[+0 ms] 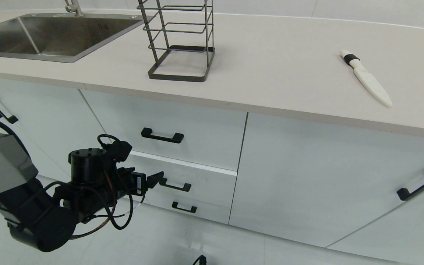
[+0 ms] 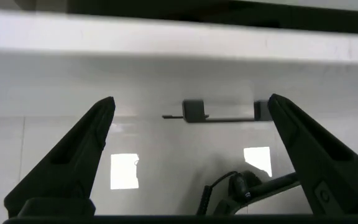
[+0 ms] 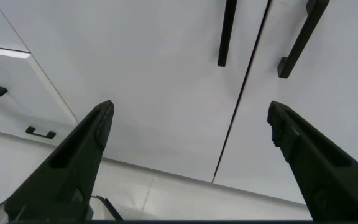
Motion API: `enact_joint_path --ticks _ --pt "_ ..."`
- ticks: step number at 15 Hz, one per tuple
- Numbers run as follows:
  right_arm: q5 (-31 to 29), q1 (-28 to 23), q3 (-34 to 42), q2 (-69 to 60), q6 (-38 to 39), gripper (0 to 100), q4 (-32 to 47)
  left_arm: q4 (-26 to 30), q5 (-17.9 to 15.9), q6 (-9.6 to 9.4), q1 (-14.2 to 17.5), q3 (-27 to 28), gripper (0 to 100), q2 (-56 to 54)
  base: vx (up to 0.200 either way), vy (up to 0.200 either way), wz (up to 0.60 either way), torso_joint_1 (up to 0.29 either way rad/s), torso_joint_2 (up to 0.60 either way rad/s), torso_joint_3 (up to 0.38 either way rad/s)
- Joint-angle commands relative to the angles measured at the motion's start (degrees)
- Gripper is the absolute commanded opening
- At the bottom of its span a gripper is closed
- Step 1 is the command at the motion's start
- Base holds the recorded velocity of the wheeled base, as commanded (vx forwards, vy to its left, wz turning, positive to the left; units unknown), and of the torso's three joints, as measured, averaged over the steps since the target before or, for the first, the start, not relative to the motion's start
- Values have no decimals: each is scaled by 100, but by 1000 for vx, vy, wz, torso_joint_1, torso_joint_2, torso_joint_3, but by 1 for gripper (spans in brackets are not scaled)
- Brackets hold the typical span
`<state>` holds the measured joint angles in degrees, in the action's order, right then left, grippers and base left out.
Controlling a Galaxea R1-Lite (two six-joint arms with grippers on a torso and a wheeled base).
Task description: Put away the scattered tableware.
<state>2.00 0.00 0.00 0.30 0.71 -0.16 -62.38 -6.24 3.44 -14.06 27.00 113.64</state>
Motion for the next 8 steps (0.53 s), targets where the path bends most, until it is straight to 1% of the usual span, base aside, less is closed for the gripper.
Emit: enact_joint_path --ticks 1,3,5,7,8 --pt "2 0 0 13 0 100 -2 -2 -9 8 -9 -11 100 132 0 0 0 0 0 0" --pt "2 0 0 13 0 100 -2 -20 -9 -10 -9 -257 100 9 0 0 0 0 0 0" --pt "2 0 0 13 0 100 -2 -20 -9 -63 -9 -723 100 -615 0 0 0 0 0 0" --pt "2 0 0 13 0 100 -2 -2 -17 -80 -185 -1338 100 -1802 0 0 0 0 0 0" --pt "2 0 0 13 0 100 -2 6 -9 -71 -238 -1496 100 -2206 0 0 0 0 0 0"
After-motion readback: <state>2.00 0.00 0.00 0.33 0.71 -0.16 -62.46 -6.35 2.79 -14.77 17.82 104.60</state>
